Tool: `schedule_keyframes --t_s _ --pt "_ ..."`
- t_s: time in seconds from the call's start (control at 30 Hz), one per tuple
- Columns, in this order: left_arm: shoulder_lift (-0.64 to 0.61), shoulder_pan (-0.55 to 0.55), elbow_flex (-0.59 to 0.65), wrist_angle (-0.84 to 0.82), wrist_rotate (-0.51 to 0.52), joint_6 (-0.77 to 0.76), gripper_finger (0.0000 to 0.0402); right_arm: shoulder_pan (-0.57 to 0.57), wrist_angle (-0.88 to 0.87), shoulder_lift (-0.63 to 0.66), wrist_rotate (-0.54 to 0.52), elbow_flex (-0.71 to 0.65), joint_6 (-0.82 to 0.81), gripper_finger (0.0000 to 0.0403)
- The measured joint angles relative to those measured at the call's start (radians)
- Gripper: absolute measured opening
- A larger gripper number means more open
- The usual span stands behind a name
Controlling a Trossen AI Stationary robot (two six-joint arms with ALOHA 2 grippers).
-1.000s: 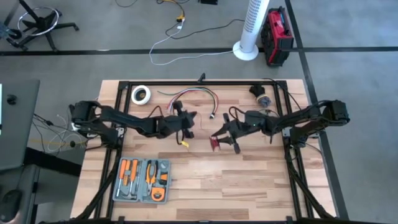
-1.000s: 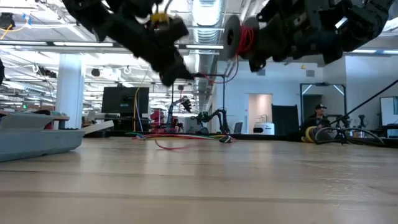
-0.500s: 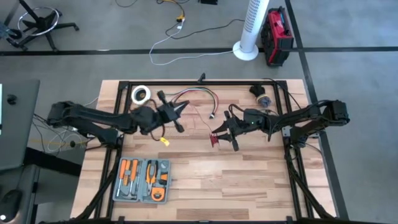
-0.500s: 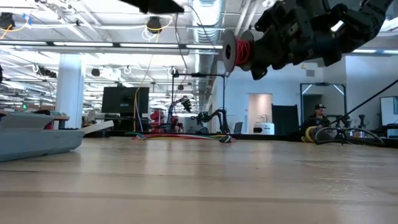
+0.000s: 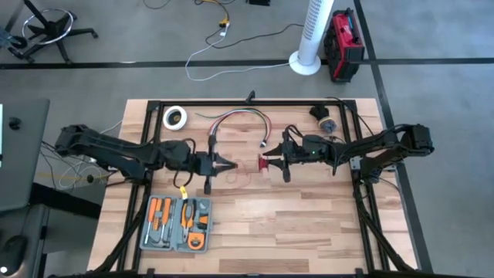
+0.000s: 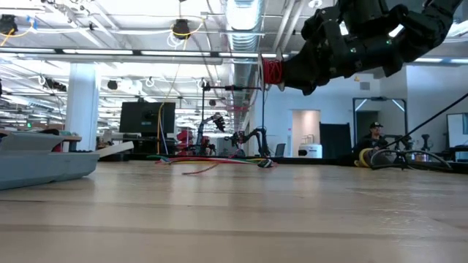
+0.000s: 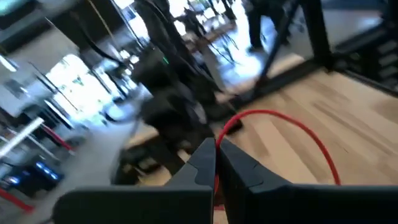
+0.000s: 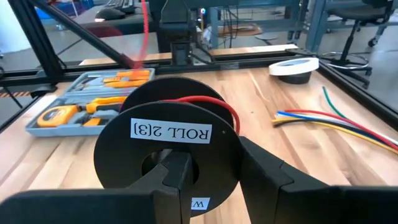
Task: Coil cords
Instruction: Uncoil the red wire from the black spool
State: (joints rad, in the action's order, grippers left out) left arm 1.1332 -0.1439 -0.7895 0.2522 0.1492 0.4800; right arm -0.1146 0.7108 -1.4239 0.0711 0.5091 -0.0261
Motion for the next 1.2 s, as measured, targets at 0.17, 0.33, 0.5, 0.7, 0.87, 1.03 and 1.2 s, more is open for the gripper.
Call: schedule_keyframes --t_s 0.17,0.33,0.5,0.7,0.87,1.03,1.2 --pt "-0.001 -0.005 0.000 -0.149 -0.038 -0.104 0.0000 -0.009 0.010 0.000 -0.002 0.000 -0.001 0.0108" --pt "0.045 -0.001 0.005 -0.241 -0.121 -0.211 0.0000 -0.027 0.032 0.000 -0.002 0.000 -0.008 0.0108" --pt "0.157 -0.001 0.011 -0.243 -0.146 -0.254 0.0000 -0.034 0.034 0.000 -0.003 0.000 -0.026 0.0108" --pt "0.308 0.019 0.011 -0.142 -0.041 -0.358 0.0000 -0.027 0.039 0.000 -0.002 0.000 -0.027 0.0108" --pt "0.363 0.069 0.011 -0.116 0.062 -0.426 0.0018 -0.022 0.037 0.000 -0.002 0.000 -0.027 0.0108" --pt "0.375 0.144 0.011 -0.149 0.074 -0.476 0.0079 -0.022 0.034 0.000 0.004 0.000 -0.027 0.0108" --pt "0.375 0.174 0.011 -0.092 0.065 -0.419 0.0140 -0.007 0.029 0.000 0.007 0.000 -0.026 0.0108"
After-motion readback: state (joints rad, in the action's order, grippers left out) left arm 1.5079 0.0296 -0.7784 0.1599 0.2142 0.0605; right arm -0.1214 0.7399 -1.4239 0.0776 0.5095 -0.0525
